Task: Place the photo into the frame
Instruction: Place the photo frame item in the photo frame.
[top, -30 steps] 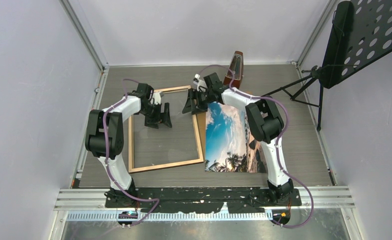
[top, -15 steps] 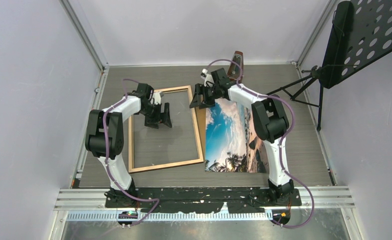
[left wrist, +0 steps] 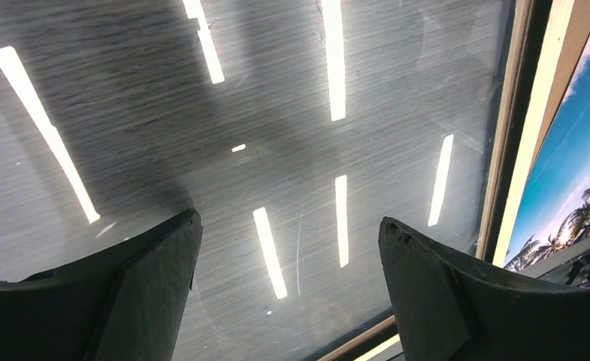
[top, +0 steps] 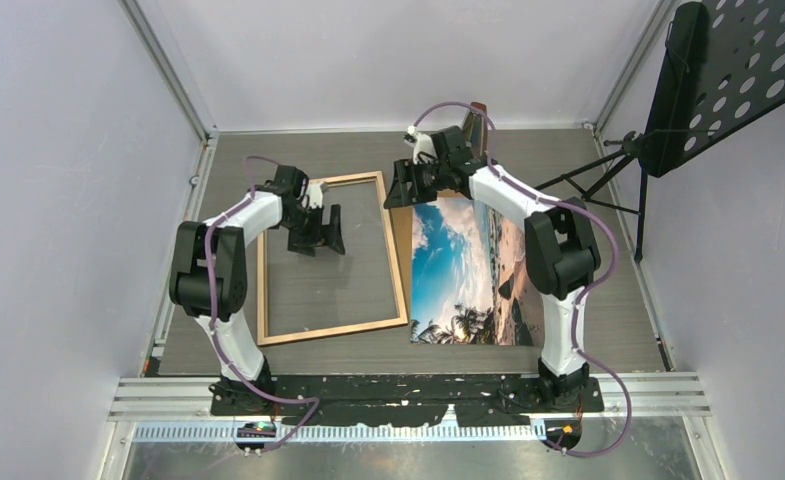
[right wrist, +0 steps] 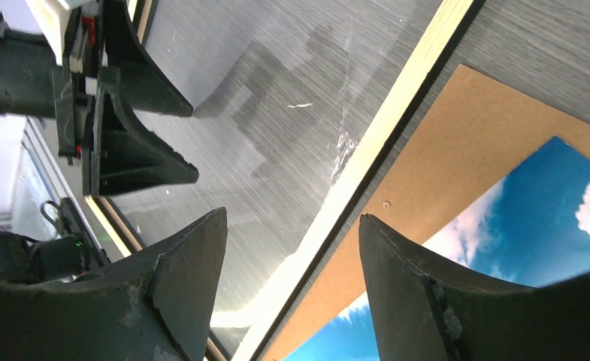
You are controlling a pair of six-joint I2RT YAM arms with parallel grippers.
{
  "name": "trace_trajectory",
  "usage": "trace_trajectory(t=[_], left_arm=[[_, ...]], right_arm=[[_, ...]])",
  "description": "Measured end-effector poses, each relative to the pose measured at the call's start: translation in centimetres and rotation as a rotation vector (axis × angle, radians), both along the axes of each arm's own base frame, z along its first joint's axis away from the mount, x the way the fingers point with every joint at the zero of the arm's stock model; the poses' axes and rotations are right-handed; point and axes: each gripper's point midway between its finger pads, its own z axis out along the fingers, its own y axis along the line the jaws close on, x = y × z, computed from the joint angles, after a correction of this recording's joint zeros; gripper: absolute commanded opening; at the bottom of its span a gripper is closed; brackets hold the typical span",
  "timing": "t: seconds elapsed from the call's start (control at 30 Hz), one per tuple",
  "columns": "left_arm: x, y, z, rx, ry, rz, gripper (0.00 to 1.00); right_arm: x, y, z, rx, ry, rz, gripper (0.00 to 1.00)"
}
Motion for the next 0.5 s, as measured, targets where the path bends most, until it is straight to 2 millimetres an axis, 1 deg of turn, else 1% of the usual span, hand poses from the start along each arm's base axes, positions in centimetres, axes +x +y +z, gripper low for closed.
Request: trace_trajectory(t=[0.03,0.1,0.2,0.3,0.4,0.5], left_arm=[[0.0,0.1,0.1,0.005,-0.006,0.000,0.91],[0.2,0.3,0.4,0.019,-0.021,-0.002,0.99],[0.4,0.7,1.2,0.037,-0.056,-0.008,1.00],[0.6,1.0,2.2,0.053,-0.093,-0.015,1.00],[0.7,1.6,3.3,0.081,-0.133,-0.024,0.99],[0.3,2.3,4.4,0.117,-0.183,-0.036,0.99]], right_arm=[[-0.1,-0.3,0.2,-0.010,-0.020,0.004,0.71],[-0.5,-0.9,0.5,-0.034,-0.063,0.013,0.72],[-1.3,-2.3,0.9,-0.084,-0.124,0.024,0.72],[-2.3,-3.8,0.9,-0.139,-0.177,0.037,0.72],[-3.5,-5.2,0.3,-0.202,-0.212,0.064,0.72],[-4.6,-6.2,-0.5,-0.254,-0.229,0.105,0.71]])
